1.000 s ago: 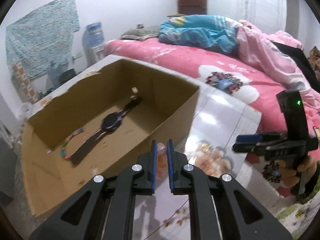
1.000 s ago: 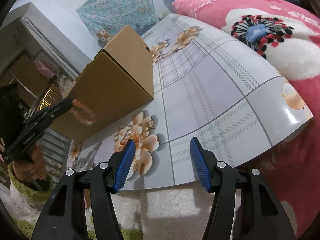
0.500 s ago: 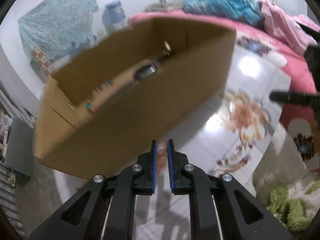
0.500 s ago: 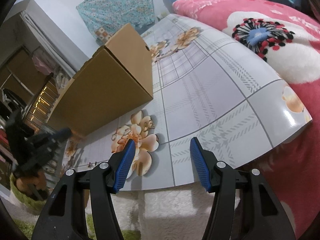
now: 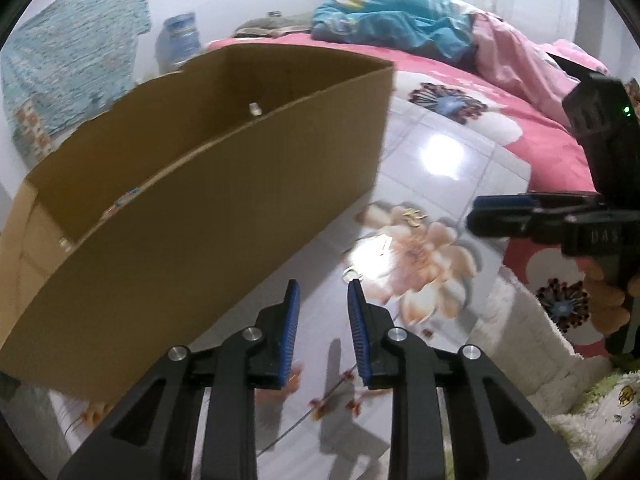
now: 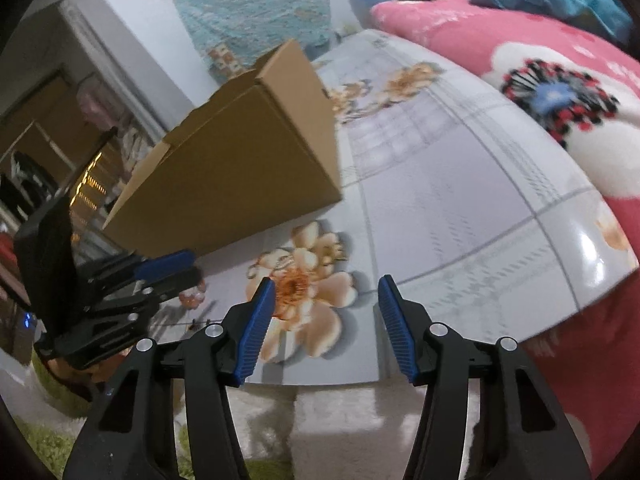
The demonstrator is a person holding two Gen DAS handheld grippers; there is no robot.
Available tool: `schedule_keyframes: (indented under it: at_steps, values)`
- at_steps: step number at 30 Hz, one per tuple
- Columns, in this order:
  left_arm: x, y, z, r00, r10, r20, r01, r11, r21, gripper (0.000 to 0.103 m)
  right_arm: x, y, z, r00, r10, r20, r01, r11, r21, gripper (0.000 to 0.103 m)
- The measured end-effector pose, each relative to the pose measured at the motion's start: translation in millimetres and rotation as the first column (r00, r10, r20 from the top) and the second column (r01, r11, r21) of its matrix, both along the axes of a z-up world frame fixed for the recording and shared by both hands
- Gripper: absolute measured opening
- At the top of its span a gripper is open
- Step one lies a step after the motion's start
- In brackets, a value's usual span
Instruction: Organize jewelry
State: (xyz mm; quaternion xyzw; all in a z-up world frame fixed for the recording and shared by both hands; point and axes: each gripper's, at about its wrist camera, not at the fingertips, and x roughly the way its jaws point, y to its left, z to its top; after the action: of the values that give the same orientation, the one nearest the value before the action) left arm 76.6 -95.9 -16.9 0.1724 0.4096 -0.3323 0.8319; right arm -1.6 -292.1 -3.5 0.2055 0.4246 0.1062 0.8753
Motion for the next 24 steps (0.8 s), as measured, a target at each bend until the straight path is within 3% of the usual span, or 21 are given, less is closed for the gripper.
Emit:
schedule_keyframes:
  at_steps: [12, 24]
  values:
    - [12, -34, -22, 0.999, -0.037, -0.037, 0.039, 0.998, 0.044, 0.024, 11, 11, -3, 0.999, 0.041, 0.001, -0.041, 0.999, -0.014, 0.043]
    - [17, -43, -28, 0.999, -0.044, -0.032, 0.046, 0.998, 0.050, 0.012, 13, 9, -5, 0.999, 0.039, -0.003, -0.039, 0.999, -0.019, 0.042]
